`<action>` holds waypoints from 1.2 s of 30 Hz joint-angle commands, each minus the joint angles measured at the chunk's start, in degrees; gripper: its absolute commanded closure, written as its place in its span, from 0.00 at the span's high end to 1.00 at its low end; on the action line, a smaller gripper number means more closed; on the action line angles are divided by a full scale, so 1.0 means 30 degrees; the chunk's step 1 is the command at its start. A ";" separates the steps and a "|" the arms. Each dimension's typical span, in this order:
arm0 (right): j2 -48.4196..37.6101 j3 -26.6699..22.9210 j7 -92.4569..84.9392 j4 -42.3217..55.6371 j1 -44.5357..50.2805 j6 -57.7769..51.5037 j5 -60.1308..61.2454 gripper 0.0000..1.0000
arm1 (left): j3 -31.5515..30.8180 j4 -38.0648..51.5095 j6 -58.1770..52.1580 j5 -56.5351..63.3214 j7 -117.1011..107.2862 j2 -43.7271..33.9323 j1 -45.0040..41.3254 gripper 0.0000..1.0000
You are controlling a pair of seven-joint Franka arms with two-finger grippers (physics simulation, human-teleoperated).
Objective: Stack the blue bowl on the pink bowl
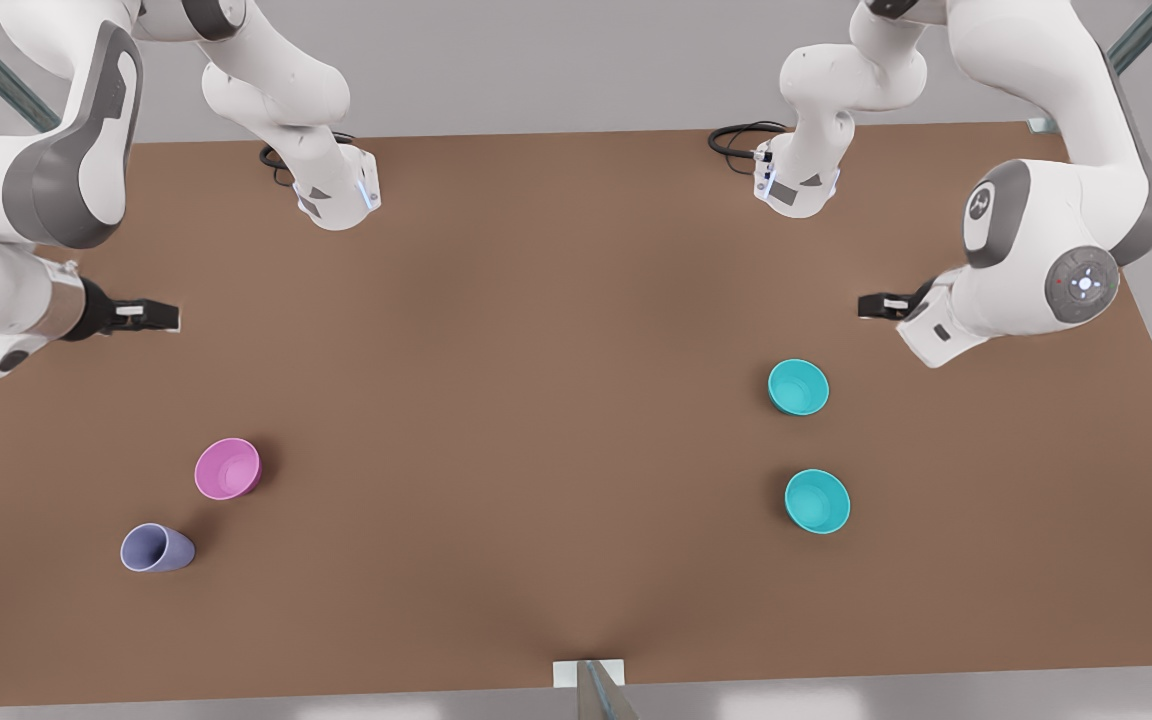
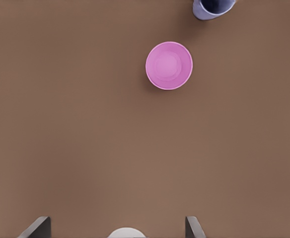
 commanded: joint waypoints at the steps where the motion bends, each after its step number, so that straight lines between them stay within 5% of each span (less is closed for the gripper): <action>1: -0.0008 0.0001 -0.1180 0.0007 0.0000 0.1999 0.0005 1.00 | -0.0006 0.0010 0.1708 0.0164 -0.0365 0.0004 -0.0085 1.00; 5: 0.0518 0.0001 -0.1503 -0.0169 -0.0205 0.2233 0.0152 1.00 | -0.0094 0.0156 0.0273 0.0046 -0.0424 -0.0025 -0.0231 1.00; 9: 0.5031 0.0001 -0.0714 -0.0461 -0.0762 0.8619 0.0299 1.00 | -0.0124 0.0156 0.0272 -0.0041 -0.0395 0.0092 -0.0290 1.00; 17: 0.8428 0.0001 0.1456 -0.0579 -0.1728 1.2575 0.0503 1.00 | -0.0387 0.0010 -0.0314 -0.0452 -0.0307 0.0707 -0.0144 1.00; 24: 0.7111 0.0176 0.1193 -0.4943 -0.2871 1.5884 0.0825 1.00 | -0.0387 0.0098 0.0097 -0.0393 -0.0394 0.0737 0.0032 1.00; 36: 0.8810 0.0176 0.1017 -0.5413 -0.3574 1.7263 0.1587 1.00 | -0.0387 -0.0137 0.1503 0.0222 -0.0687 0.1001 -0.0056 1.00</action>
